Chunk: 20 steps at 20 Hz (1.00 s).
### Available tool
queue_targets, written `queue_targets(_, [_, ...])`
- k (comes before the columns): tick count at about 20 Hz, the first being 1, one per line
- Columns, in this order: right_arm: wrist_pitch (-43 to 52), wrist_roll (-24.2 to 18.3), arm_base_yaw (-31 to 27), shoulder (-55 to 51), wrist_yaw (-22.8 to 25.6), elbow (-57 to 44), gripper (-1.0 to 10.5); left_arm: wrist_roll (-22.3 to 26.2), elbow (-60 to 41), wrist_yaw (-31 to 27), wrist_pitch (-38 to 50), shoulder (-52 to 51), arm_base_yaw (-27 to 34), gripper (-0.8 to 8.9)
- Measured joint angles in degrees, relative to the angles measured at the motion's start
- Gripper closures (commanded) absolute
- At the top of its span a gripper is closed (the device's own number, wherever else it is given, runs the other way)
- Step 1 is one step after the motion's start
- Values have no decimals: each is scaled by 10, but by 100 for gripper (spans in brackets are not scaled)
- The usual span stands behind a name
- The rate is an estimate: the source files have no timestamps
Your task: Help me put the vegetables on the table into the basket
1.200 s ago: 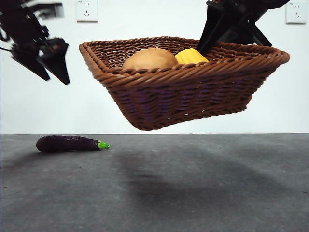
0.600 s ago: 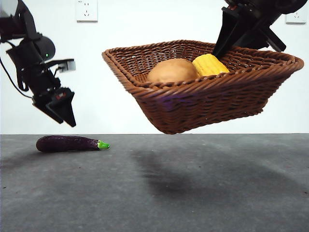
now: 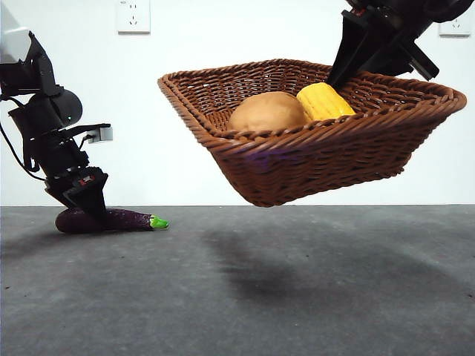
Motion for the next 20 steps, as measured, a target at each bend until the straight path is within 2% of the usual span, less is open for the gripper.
queue_targets(2, [1, 0, 0, 0, 0, 0, 955, -1, 0, -6, 4, 0, 0, 512])
queue_targets(5, [1, 0, 0, 0, 0, 0, 955, -8, 0, -12, 5, 0, 0, 561])
queue_targets(9, [2, 0, 0, 0, 0, 0, 955, -11, 0, -12, 3, 0, 0, 819])
queue_targets(11, [6, 0, 0, 0, 0, 0, 955, -18, 0, 2, -3, 0, 0, 822])
queue_targets(15, [2, 4, 0, 0, 0, 0, 955, -71, 0, 23, -14, 0, -1, 821])
queue_targets(18, [-23, 7, 0, 0, 9, 0, 955, -80, 0, 27, -48, -22, -1, 820])
queue_targets(20, [-30, 8, 0, 0, 10, 0, 955, -82, 0, 78, -61, -79, -1, 820])
